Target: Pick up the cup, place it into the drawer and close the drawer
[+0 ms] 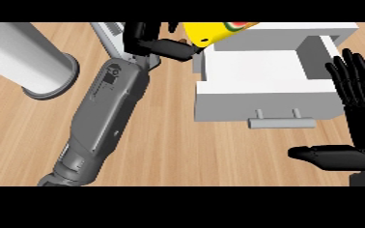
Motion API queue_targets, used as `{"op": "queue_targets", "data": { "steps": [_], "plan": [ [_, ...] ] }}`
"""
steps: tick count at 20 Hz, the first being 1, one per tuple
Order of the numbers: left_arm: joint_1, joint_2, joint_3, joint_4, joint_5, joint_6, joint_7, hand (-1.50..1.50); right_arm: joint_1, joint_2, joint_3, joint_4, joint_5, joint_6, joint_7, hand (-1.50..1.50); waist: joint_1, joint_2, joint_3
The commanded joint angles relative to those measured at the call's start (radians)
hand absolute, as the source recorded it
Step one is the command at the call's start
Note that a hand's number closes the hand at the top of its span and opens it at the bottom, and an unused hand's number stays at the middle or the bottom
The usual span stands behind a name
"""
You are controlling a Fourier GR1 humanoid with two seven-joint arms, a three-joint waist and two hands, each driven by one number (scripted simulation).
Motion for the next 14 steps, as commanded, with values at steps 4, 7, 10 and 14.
{"op": "queue_targets", "data": {
  "steps": [4, 7, 10, 14],
  "plan": [
    [-0.221, -0.002, -0.066, 0.228, 0.104, 0.137, 0.052, 1.5, 0.018, -0.014, -0.019, 0.014, -0.039, 0.042, -0.023, -1.5, -0.027, 0.007, 0.0],
    [-0.262, -0.002, -0.108, 0.289, 0.166, 0.171, 0.046, 1.5, -0.006, -0.015, -0.019, -0.029, -0.037, 0.017, 0.041, -1.5, -0.027, 0.005, 0.0],
    [-0.278, -0.002, -0.111, 0.392, 0.199, 0.128, -0.001, 1.5, -0.077, 0.015, 0.035, 0.024, 0.035, -0.022, 0.019, -1.5, -0.024, 0.011, 0.0],
    [-0.262, -0.002, -0.252, 0.41, 0.277, 0.202, -0.006, 1.5, -0.028, -0.002, 0.004, 0.024, -0.004, 0.016, 0.003, -1.5, -0.033, 0.007, 0.0]
  ]
}}
